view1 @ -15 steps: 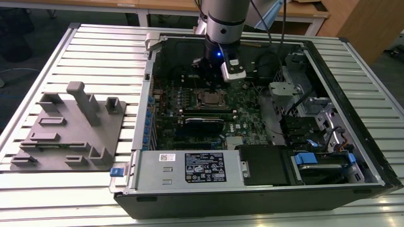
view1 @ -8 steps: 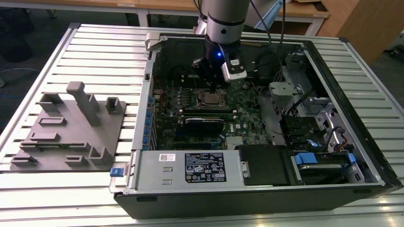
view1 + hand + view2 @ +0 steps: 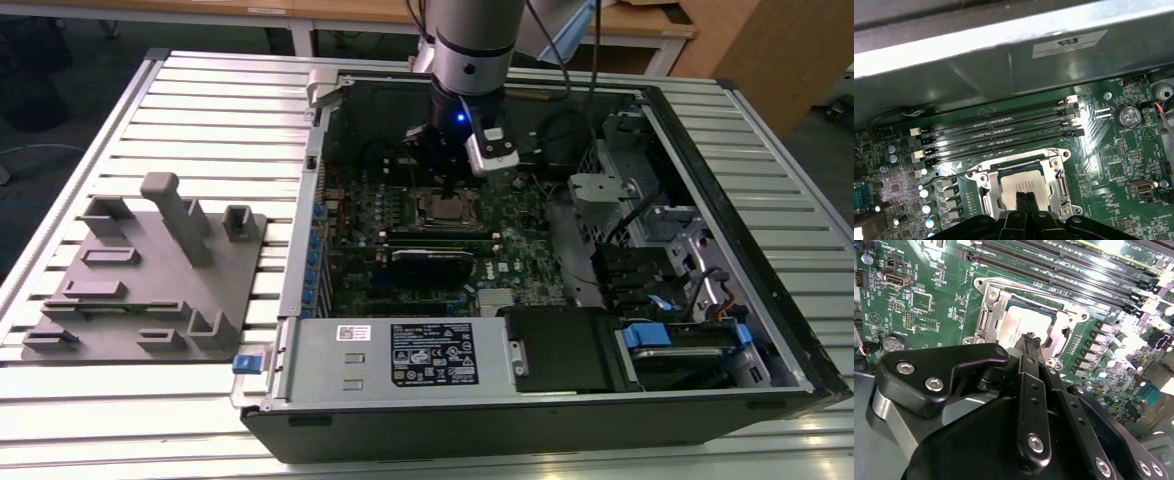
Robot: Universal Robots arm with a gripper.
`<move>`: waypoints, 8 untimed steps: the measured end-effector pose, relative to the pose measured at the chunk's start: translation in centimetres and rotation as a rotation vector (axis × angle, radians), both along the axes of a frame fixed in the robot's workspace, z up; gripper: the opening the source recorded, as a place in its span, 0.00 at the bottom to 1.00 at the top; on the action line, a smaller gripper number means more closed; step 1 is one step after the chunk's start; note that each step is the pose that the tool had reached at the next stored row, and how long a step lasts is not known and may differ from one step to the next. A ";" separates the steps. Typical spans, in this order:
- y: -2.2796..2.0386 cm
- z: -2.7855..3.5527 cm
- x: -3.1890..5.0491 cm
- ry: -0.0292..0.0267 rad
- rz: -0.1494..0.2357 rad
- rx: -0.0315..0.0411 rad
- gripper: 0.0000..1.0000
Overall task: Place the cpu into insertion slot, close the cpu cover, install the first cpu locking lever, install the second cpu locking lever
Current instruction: 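Close the cpu cover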
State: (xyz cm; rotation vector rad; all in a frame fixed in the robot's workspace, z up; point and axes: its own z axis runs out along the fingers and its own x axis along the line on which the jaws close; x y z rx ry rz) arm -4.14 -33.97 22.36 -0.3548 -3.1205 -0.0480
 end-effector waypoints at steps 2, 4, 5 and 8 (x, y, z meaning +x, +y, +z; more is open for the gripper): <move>0.00 -0.02 -0.22 -0.0013 0.000 0.0004 0.11; 0.00 -0.07 -0.54 -0.0022 0.000 0.0003 0.11; 0.00 -0.11 -0.73 -0.0024 0.000 0.0002 0.11; 0.00 -0.29 -1.25 -0.0027 0.000 -0.0002 0.11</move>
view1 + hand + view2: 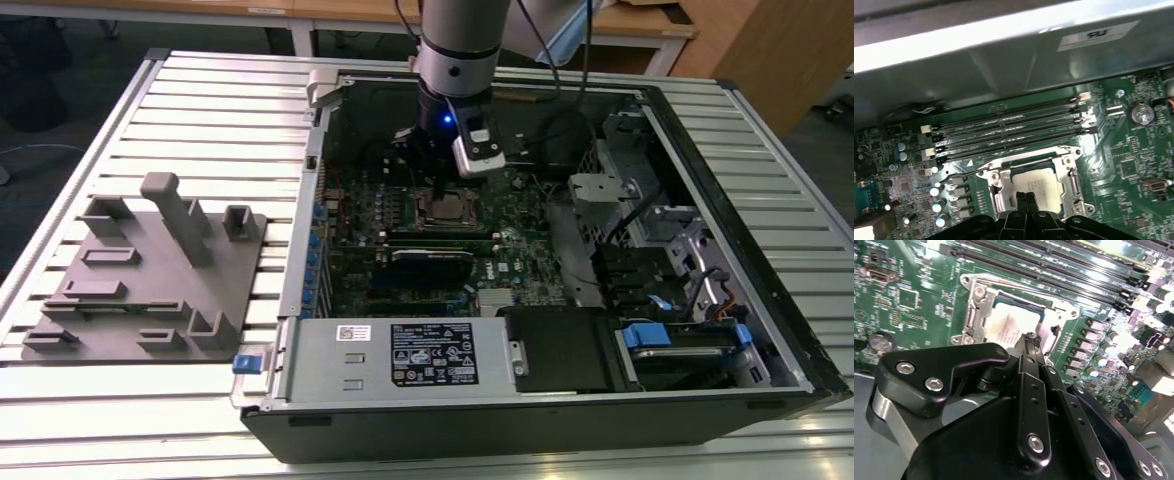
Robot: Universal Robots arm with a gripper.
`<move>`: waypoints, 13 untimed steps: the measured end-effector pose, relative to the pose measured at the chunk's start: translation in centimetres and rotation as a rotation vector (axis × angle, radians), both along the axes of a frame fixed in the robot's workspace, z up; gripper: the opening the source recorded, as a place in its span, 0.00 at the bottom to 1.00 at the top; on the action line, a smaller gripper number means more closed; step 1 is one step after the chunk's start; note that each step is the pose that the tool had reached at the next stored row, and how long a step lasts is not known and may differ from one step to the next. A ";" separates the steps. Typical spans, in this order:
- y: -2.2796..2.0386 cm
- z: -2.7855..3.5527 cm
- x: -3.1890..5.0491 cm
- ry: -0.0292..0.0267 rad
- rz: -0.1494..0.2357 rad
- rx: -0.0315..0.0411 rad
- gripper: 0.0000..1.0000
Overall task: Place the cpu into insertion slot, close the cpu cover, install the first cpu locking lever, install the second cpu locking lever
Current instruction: 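Close the cpu cover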
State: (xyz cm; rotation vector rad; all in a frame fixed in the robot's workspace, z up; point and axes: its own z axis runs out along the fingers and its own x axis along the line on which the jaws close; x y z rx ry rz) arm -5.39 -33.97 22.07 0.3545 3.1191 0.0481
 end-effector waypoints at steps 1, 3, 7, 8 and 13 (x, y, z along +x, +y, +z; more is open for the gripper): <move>0.00 -0.08 -0.14 -0.0001 0.000 0.0000 0.11; 0.00 -0.28 -0.35 0.0000 0.000 -0.0001 0.11; 0.00 -0.43 -0.59 0.0000 0.000 -0.0006 0.11; 0.00 -0.45 -0.68 -0.0002 0.000 -0.0005 0.11; 0.00 -0.74 -1.03 -0.0002 0.000 -0.0005 0.11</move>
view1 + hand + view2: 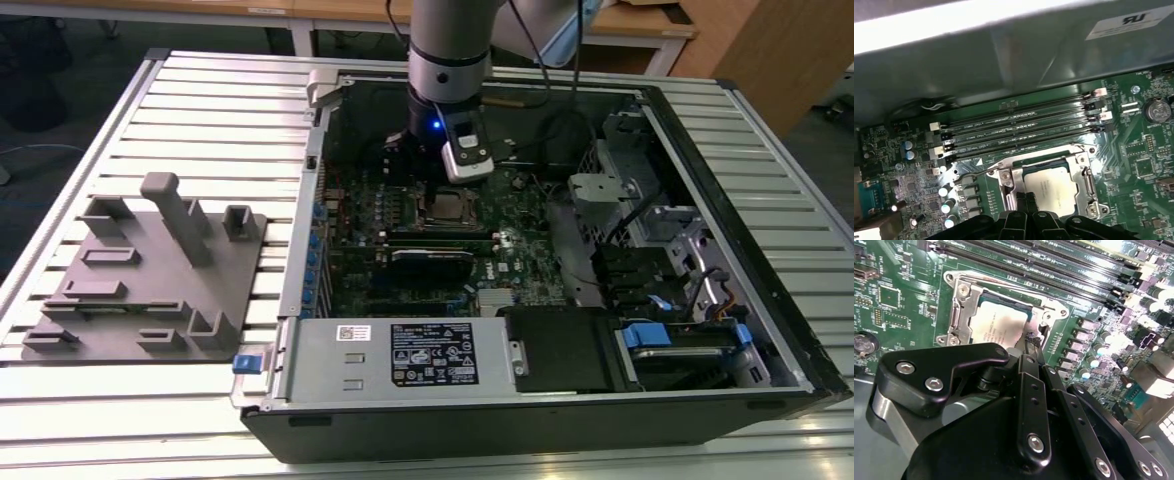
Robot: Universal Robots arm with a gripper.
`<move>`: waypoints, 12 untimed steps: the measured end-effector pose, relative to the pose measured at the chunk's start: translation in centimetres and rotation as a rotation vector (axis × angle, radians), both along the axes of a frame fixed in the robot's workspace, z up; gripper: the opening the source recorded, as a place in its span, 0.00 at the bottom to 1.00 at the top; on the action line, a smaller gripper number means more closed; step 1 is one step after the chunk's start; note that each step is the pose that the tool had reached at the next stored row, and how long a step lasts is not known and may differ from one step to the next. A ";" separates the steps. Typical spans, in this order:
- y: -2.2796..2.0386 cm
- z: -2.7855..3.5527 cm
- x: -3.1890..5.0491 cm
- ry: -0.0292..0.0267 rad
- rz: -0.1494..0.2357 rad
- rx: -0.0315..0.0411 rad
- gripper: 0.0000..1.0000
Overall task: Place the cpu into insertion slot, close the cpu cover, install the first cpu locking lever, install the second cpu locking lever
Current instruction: 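Close the cpu cover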
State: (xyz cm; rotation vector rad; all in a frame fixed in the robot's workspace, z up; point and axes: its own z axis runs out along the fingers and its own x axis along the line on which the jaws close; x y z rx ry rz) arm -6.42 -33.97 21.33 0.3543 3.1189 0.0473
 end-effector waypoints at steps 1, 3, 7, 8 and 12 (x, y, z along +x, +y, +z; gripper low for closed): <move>0.00 -0.09 -0.09 0.0000 0.000 0.0000 0.11; 0.00 -0.16 -0.25 0.0001 0.000 -0.0001 0.11; 0.00 -0.40 -0.30 -0.0001 0.000 0.0002 0.11; 0.00 -0.50 -0.32 0.0000 0.000 0.0001 0.11; 0.00 -0.58 -0.34 0.0001 0.000 -0.0002 0.11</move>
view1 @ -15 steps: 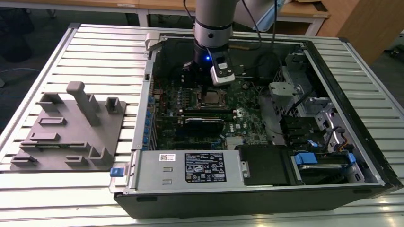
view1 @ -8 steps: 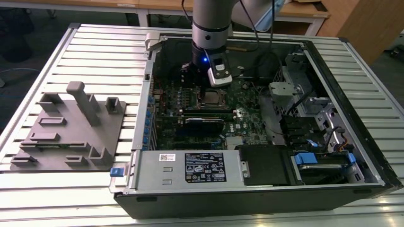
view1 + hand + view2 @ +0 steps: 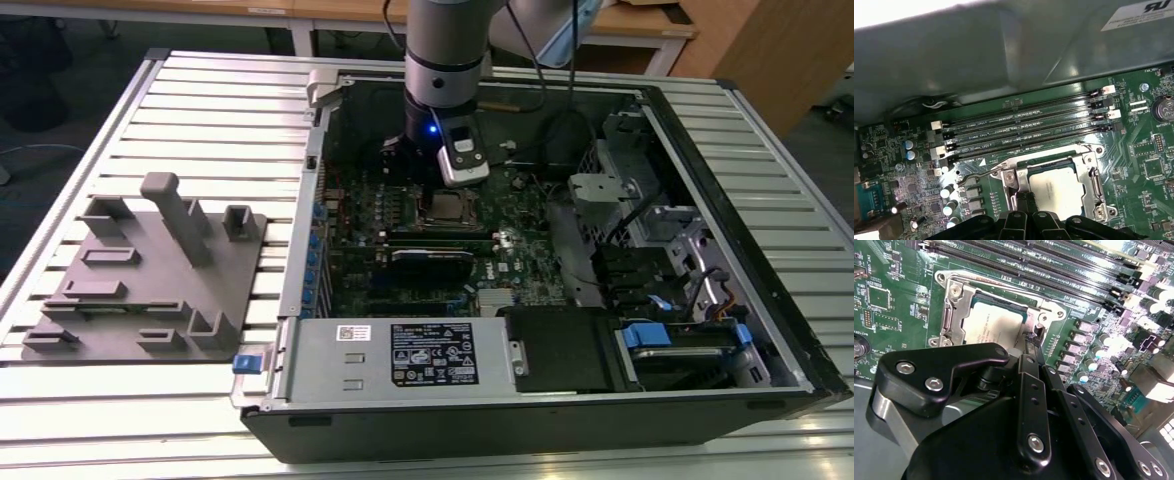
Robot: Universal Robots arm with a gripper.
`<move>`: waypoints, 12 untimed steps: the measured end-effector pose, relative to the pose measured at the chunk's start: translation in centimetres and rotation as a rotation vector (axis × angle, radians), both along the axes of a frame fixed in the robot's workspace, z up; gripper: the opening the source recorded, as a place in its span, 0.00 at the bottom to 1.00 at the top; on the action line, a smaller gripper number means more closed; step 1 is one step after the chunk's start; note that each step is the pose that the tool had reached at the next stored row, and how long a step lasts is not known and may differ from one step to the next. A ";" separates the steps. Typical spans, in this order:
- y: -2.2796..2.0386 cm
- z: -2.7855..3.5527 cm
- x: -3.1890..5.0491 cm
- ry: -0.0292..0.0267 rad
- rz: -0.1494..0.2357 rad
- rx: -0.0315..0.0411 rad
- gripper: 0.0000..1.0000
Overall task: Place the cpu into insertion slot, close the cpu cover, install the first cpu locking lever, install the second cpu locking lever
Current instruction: 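Close the cpu cover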
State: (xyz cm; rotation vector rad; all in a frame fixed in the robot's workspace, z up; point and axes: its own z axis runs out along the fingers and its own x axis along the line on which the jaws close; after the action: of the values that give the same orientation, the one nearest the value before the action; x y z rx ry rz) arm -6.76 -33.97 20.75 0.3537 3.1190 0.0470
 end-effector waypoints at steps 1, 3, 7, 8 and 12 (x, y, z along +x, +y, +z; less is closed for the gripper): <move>0.00 -0.03 -0.01 -0.0003 0.001 0.0002 0.11; 0.01 -0.09 -0.04 -0.0012 0.009 0.0003 0.11; 0.00 -0.15 -0.13 -0.0018 0.020 0.0002 0.11; 0.00 -0.17 -0.19 -0.0019 0.022 0.0002 0.11; 0.01 -0.30 -0.23 -0.0024 0.036 0.0004 0.11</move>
State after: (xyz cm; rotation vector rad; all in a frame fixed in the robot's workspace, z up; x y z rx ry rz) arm -6.99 -33.96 20.45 0.2968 3.1232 0.0480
